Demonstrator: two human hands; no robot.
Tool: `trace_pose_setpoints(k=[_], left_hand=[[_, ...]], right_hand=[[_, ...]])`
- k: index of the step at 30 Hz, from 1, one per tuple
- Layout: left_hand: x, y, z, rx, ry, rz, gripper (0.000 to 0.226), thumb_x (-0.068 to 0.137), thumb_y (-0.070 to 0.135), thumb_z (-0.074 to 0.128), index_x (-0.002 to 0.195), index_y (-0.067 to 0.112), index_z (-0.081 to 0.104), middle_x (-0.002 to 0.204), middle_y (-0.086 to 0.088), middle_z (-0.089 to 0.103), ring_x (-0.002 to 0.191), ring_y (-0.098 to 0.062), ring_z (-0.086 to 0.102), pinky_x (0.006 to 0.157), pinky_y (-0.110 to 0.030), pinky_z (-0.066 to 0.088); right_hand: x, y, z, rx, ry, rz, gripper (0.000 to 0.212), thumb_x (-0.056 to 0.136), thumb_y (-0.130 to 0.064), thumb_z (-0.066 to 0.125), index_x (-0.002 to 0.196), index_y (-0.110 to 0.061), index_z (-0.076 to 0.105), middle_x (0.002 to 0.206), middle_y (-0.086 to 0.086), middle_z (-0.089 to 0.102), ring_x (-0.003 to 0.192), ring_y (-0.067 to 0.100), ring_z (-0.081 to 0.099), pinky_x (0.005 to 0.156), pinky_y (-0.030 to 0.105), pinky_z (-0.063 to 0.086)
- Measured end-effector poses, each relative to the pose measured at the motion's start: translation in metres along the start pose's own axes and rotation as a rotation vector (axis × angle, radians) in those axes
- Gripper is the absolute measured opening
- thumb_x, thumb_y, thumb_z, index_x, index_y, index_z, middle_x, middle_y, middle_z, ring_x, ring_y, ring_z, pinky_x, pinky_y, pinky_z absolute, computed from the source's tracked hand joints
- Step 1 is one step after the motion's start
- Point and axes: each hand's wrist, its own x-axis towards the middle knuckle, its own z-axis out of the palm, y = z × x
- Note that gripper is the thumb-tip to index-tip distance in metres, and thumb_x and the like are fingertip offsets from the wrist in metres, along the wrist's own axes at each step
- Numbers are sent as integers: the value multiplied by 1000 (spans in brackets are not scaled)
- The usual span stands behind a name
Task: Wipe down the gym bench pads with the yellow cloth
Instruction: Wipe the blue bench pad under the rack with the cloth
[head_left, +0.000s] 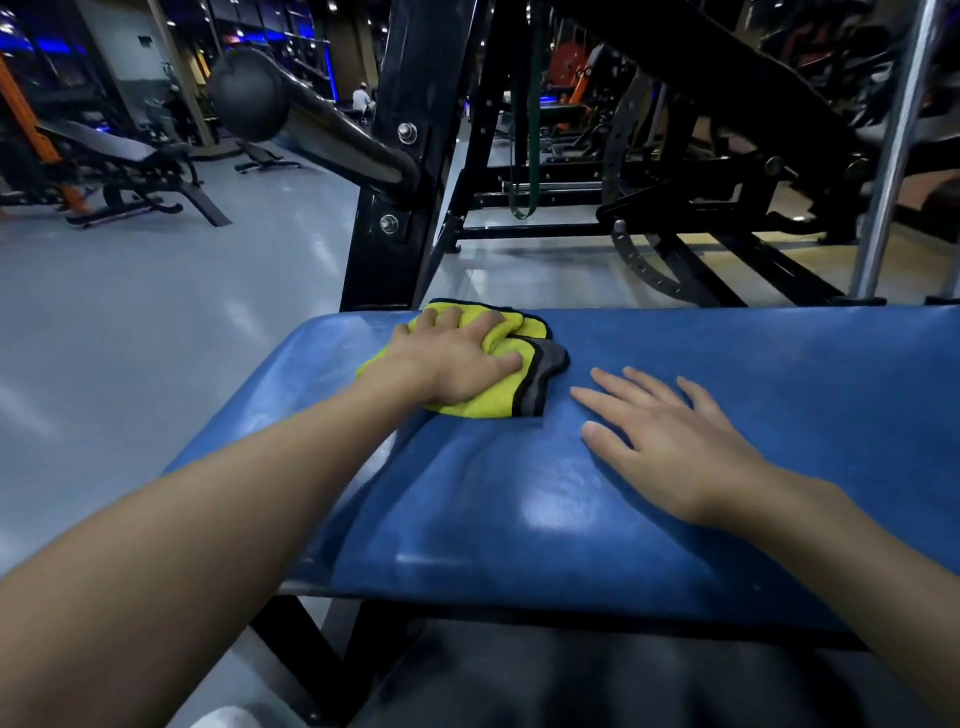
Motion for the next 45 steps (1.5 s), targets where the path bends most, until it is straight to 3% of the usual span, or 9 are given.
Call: trace_pose_setpoints(k=[14, 19, 25, 34, 38, 45], left_hand=[[40, 4, -6, 39, 10, -34, 73, 89, 76, 25, 155, 44, 18, 162, -13, 24, 149, -37, 19, 115, -60, 19], [14, -1, -1, 34, -2, 14, 74, 90, 75, 24, 156, 44, 13, 165, -9, 19, 152, -32, 10, 120, -56, 12], [-51, -5, 7, 43, 36, 68, 68, 91, 75, 24, 152, 47, 17, 159, -7, 28, 149, -29, 15, 119, -55, 13], [-155, -9, 7, 85, -4, 74, 82, 79, 79, 7, 154, 47, 7, 165, -7, 17, 153, -27, 3, 120, -55, 9], [-163, -14, 4, 78, 10, 79, 87, 76, 83, 3, 154, 46, 6, 164, -6, 16, 153, -31, 2, 121, -54, 9], [-125, -20, 3, 62, -14, 87, 95, 67, 88, 3, 152, 48, 9, 163, -5, 21, 152, -32, 7, 120, -54, 13]], right_hand=[[1, 1, 1, 18, 32, 3, 52, 100, -55, 17, 152, -47, 18, 164, -20, 6, 151, 5, -3, 122, 45, -3], [3, 3, 2, 22, 50, 5, 52, 100, -53, 20, 152, -47, 20, 164, -19, 9, 150, 5, 0, 122, 45, -1], [2, 2, 1, 2, 52, 0, 52, 102, -51, 21, 154, -44, 21, 164, -17, 12, 151, 7, 4, 122, 45, 0], [-3, -4, -4, -67, -11, 15, 53, 103, -51, 15, 155, -42, 18, 165, -14, 11, 151, 12, 4, 120, 54, -2], [1, -12, -13, -42, 51, 12, 52, 103, -52, 22, 152, -38, 29, 163, -13, 20, 151, 14, 8, 119, 56, -3], [17, -16, -2, 82, 27, 36, 54, 101, -56, 20, 153, -41, 26, 164, -14, 14, 152, 12, 3, 120, 52, -2]])
